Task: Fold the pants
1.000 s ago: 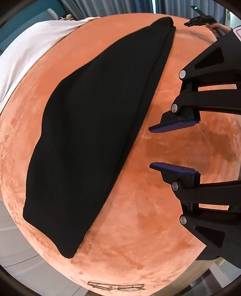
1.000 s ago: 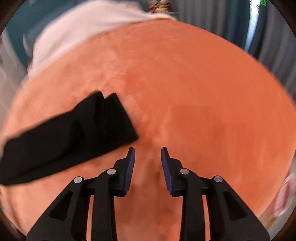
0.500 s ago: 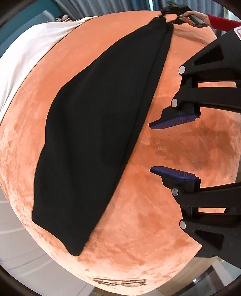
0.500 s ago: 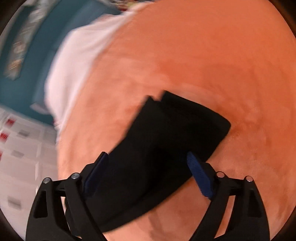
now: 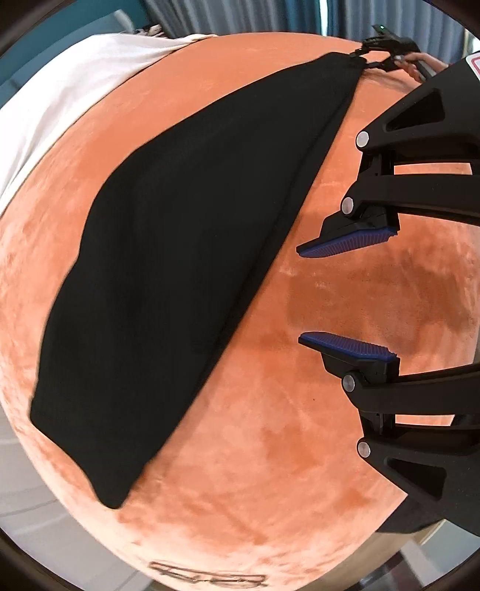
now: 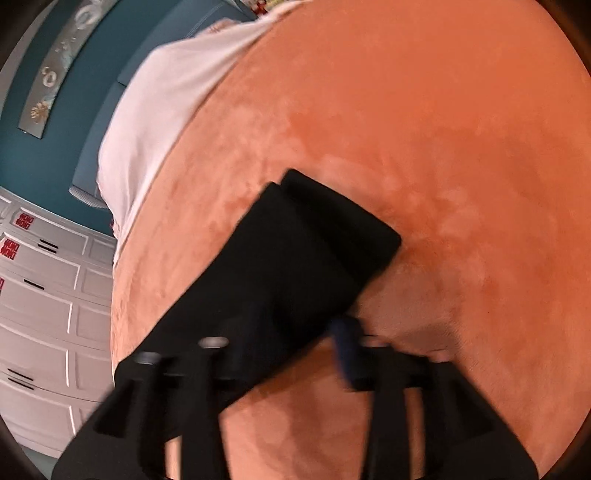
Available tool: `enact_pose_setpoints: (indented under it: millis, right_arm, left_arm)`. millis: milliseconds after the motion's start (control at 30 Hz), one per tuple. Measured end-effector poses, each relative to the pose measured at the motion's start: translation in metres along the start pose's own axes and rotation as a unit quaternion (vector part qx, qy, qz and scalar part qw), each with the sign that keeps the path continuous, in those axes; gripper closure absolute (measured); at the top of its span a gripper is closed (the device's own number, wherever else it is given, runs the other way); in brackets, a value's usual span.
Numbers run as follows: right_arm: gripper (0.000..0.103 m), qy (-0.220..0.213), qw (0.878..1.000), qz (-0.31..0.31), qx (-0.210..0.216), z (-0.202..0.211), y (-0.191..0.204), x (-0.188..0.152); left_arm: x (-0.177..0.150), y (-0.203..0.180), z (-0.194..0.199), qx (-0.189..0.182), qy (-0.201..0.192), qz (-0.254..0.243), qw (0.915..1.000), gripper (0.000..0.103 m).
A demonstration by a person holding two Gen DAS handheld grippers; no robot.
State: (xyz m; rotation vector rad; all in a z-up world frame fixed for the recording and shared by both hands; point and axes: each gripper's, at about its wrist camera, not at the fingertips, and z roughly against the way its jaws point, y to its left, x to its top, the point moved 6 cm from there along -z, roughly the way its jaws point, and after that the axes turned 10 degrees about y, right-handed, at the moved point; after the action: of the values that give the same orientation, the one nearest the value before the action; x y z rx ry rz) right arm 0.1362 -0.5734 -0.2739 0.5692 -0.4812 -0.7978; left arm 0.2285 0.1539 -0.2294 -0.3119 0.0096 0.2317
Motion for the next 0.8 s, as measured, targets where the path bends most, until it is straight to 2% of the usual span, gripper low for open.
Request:
enact_pose_setpoints:
  millis: [100, 133, 167, 200, 267, 300, 333, 367, 400, 433, 467, 533, 567, 600, 700, 800]
  right_arm:
    - [0.049, 0.003, 1.000, -0.003, 0.002, -0.007, 0.005, 0.013]
    - [0.055, 0.002, 1.000, -0.001, -0.003, -0.009, 0.006, 0.017]
    - [0.089, 0.006, 1.000, 0.004, -0.013, -0.011, 0.009, 0.023]
    - [0.098, -0.001, 1.000, 0.013, -0.019, -0.004, 0.019, 0.029]
    - [0.099, -0.057, 0.997, 0.040, 0.016, 0.035, 0.029, 0.037]
    - [0.099, -0.082, 0.994, 0.070, 0.004, 0.047, 0.035, 0.043]
    - [0.098, -0.075, 0.992, 0.086, -0.045, 0.042, 0.028, 0.046]
    - [0.097, -0.040, 0.991, 0.084, -0.093, 0.023, 0.012, 0.048]
    - [0.097, 0.012, 0.992, 0.053, -0.118, 0.000, -0.011, 0.045]
    - [0.097, 0.027, 0.991, 0.041, -0.128, -0.007, -0.019, 0.041]
    - [0.095, 0.012, 0.991, 0.044, -0.126, -0.004, -0.017, 0.038]
    - [0.073, -0.029, 0.987, 0.048, -0.148, 0.011, -0.006, 0.029]
    - [0.055, -0.045, 0.983, 0.049, -0.170, 0.018, -0.003, 0.024]
    - [0.050, -0.067, 0.976, 0.060, -0.197, 0.027, 0.002, 0.016]
    - [0.050, -0.088, 0.964, 0.096, -0.230, 0.041, 0.022, -0.008]
    - [0.050, -0.079, 0.968, 0.125, -0.202, 0.045, 0.042, -0.041]
  left_arm:
    - [0.010, 0.016, -0.003, -0.009, 0.001, 0.024, 0.9997, 0.063]
    - [0.014, 0.022, -0.004, -0.009, 0.001, 0.036, 0.9993, 0.063]
    - [0.017, 0.027, -0.003, -0.008, 0.002, 0.045, 0.9990, 0.063]
    - [0.021, 0.034, -0.001, -0.008, -0.001, 0.051, 0.9986, 0.063]
    - [0.026, 0.044, 0.007, 0.005, -0.010, 0.052, 0.9986, 0.063]
    - [0.029, 0.048, 0.011, 0.018, -0.018, 0.045, 0.9987, 0.063]
    - [0.031, 0.052, 0.013, 0.032, -0.024, 0.042, 0.9983, 0.063]
    - [0.034, 0.057, 0.015, 0.046, -0.029, 0.039, 0.9978, 0.063]
    - [0.036, 0.059, 0.016, 0.053, -0.030, 0.037, 0.9975, 0.063]
    - [0.039, 0.064, 0.018, 0.061, -0.035, 0.040, 0.9967, 0.063]
    - [0.041, 0.068, 0.021, 0.070, -0.042, 0.044, 0.9957, 0.063]
    - [0.044, 0.078, 0.027, 0.073, -0.054, 0.059, 0.9941, 0.059]
    - [0.048, 0.085, 0.029, 0.070, -0.059, 0.070, 0.9934, 0.052]
    - [0.052, 0.096, 0.031, 0.068, -0.065, 0.088, 0.9917, 0.051]
    - [0.066, 0.118, 0.033, 0.071, -0.071, 0.119, 0.9878, 0.051]
    - [0.082, 0.125, 0.036, 0.076, -0.081, 0.112, 0.9875, 0.051]
